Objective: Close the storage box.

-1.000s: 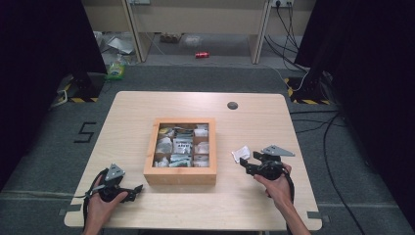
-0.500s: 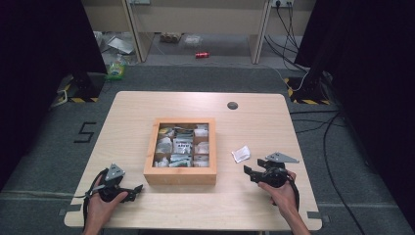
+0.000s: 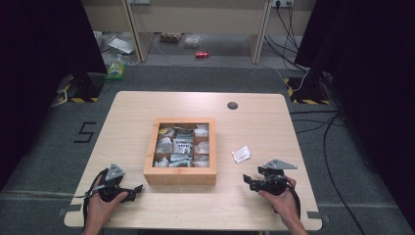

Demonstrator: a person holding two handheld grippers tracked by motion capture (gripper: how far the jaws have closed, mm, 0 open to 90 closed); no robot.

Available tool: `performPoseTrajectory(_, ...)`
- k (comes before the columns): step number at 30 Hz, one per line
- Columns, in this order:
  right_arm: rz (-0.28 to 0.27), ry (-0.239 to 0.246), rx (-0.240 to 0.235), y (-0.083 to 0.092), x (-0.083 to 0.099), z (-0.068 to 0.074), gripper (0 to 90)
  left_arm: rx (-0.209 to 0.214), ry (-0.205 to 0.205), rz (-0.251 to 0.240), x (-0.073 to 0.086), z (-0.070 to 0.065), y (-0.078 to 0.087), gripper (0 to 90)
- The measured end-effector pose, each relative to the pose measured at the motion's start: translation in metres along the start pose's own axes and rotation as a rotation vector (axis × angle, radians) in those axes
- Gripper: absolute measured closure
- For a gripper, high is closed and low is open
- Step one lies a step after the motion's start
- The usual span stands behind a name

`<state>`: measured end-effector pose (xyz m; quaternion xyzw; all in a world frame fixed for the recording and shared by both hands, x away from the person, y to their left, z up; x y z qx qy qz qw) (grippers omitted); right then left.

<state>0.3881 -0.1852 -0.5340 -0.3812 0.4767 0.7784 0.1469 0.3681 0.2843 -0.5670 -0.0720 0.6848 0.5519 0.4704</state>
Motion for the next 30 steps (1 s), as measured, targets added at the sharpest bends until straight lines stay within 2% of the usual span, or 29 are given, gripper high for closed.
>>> performPoseTrajectory(6, 0.036, 0.024, 0.017, 0.005, 0.011, 0.002, 22.9, 0.0, 0.001, 0.0, 0.0, 0.0, 0.0, 0.0)
performPoseTrajectory(10, 0.068, 0.044, 0.047, 0.005, 0.019, 0.002, 18.8, 0.0, 0.0, 0.0, 0.0, 0.0, 0.0, 0.0)
performPoseTrajectory(12, 0.108, 0.072, 0.067, 0.003, 0.028, 0.001, 16.7, 0.0, 0.0, 0.0, 0.0, 0.0, 0.0, 0.0)
performPoseTrajectory(13, 0.1, 0.102, 0.079, 0.002, 0.029, 0.001, 15.8, 0.0, 0.001, 0.0, 0.0, 0.0, 0.0, 0.0)
performPoseTrajectory(14, 0.114, 0.158, 0.111, 0.002, 0.032, 0.002, 14.8, 0.0, 0.0, 0.0, 0.0, 0.0, 0.0, 0.0)
performPoseTrajectory(30, 0.088, 0.162, 0.108, 0.001, 0.034, 0.002, 11.9, 0.0, 0.0, 0.0, 0.0, 0.0, 0.0, 0.0)
Point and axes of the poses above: each handheld gripper's, and its own axes: y roughly backward along the jaws, x roughly out of its underside, z roughly to its left, the point moved 6 cm from there along -y, roughly forward along the jaws, and after that the axes turned 6 degrees about -y, right-handed, at the moved point
